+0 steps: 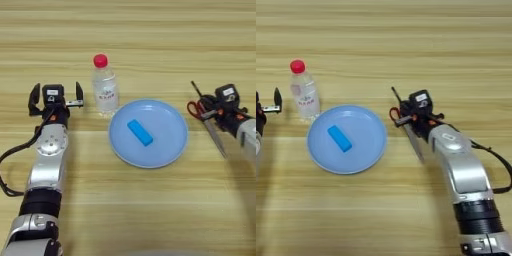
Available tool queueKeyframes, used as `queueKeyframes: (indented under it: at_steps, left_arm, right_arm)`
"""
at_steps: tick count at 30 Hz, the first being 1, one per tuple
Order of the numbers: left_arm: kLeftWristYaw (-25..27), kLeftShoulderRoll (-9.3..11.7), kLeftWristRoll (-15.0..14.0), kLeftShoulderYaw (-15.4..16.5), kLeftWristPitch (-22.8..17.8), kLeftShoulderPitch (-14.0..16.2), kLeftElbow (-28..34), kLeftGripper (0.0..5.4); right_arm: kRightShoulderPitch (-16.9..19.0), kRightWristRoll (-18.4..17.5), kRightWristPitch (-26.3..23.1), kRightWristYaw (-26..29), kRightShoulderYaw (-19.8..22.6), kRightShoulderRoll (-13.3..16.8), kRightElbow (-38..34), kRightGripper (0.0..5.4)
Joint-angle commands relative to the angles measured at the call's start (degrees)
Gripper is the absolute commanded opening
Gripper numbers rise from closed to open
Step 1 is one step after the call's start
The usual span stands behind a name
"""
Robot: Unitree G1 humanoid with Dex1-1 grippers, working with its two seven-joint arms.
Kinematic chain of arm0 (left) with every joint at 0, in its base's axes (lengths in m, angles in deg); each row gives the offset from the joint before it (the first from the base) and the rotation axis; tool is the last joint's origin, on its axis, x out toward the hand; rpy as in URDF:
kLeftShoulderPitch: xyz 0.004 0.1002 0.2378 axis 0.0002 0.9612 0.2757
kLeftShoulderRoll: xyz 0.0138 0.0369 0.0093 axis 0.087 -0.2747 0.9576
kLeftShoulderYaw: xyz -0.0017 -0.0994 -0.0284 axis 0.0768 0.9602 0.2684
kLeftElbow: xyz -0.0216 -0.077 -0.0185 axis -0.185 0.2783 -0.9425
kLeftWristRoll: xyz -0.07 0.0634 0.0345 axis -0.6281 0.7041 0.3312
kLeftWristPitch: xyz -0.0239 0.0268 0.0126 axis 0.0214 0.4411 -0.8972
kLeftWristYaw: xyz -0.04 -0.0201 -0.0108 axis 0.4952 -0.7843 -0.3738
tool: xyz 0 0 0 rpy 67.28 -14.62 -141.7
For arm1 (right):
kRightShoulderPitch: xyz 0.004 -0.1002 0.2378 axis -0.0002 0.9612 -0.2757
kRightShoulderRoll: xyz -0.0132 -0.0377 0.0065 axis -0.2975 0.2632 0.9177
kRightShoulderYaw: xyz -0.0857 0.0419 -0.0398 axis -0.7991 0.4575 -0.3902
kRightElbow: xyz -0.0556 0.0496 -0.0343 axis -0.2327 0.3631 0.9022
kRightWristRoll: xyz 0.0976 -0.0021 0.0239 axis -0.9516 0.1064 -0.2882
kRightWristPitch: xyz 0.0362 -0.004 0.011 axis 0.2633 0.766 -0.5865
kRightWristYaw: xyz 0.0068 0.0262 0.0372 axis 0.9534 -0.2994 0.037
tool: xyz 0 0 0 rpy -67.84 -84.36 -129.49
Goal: Move the objects on the table
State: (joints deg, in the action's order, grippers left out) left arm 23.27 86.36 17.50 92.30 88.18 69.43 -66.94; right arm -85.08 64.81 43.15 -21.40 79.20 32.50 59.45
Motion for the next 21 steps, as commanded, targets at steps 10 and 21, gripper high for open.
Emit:
queueKeyframes:
  at_steps: [10,21]
  left_arm:
    - [0.0,0.2,0.4,-0.3,-0.8,0.0,0.5,5.4]
    - [-0.1,0.1,0.5,-0.3,-1.0,0.1,0.8,5.4]
  right_arm:
    - [-2.2,1.9,-2.6,0.9,-9.0,-4.1,0.0,0.3]
    - [-3.3,3.4,-0.2,1.4,-11.3,-6.2,6.5,0.3]
